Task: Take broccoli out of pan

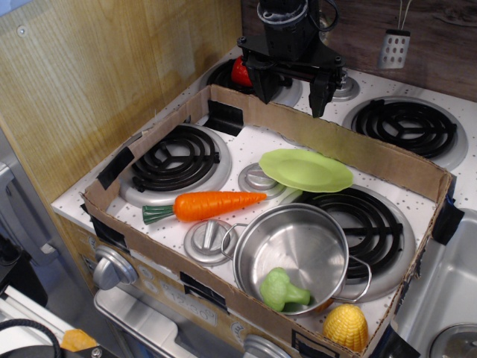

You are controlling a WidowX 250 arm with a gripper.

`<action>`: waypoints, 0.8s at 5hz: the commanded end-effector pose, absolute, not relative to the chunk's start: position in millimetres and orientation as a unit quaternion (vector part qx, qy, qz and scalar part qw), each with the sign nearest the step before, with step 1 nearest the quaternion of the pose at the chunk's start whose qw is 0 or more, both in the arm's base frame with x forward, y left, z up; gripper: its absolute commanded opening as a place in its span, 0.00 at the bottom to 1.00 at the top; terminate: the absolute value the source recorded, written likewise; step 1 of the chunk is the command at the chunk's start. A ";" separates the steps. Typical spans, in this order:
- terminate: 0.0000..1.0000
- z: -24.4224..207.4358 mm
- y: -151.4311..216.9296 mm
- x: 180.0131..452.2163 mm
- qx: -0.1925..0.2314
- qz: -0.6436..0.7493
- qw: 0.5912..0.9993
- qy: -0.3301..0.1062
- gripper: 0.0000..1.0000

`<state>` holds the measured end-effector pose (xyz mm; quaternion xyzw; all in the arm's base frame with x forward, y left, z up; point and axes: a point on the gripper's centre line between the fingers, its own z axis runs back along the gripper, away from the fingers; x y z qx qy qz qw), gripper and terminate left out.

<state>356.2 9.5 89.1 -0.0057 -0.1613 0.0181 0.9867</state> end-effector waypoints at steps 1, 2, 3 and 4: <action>0.00 89.1 9.5 356.2 -0.006 0.018 0.987 -0.161 1.00; 0.00 113.2 15.7 341.5 0.017 0.018 0.984 -0.175 1.00; 0.00 133.3 8.5 320.6 0.027 0.060 0.984 -0.168 1.00; 0.00 141.8 -5.2 295.1 0.028 0.102 0.983 -0.150 1.00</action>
